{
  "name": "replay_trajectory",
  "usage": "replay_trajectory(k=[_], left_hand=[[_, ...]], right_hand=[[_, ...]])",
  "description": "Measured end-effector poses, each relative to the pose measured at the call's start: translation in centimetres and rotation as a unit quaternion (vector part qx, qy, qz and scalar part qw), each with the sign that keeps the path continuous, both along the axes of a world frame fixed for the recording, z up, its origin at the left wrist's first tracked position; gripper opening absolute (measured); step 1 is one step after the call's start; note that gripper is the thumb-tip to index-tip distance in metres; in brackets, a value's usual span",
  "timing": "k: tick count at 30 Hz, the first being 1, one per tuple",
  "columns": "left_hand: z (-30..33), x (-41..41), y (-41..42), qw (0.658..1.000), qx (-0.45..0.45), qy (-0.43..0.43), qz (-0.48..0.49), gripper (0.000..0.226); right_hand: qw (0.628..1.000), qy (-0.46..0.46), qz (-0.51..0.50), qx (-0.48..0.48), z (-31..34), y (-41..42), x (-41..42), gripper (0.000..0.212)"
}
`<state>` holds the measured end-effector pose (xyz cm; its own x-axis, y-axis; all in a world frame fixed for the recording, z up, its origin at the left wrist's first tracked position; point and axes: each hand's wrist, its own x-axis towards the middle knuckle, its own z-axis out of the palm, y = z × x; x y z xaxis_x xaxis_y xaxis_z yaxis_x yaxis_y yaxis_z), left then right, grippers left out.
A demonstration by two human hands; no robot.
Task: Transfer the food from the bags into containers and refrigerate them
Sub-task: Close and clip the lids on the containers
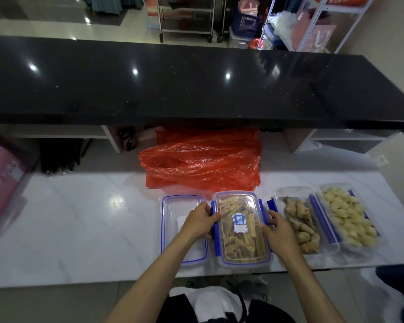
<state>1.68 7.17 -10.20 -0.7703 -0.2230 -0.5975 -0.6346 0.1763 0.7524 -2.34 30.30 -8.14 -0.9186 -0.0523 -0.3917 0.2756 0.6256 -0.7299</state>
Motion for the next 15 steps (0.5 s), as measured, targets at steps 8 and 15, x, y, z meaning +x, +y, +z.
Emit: replay_trajectory(k=[8, 15], left_hand=[[0.5, -0.1, -0.1, 1.0, 0.025, -0.017, 0.009, 0.043], [1.3, -0.3, 0.2, 0.999, -0.014, -0.029, 0.0, 0.042]], right_hand=[[0.988, 0.077, 0.064, 0.121, -0.1, -0.6, -0.2, 0.006], [0.982, 0.101, 0.065, 0.143, 0.0, -0.8, -0.3, 0.009]])
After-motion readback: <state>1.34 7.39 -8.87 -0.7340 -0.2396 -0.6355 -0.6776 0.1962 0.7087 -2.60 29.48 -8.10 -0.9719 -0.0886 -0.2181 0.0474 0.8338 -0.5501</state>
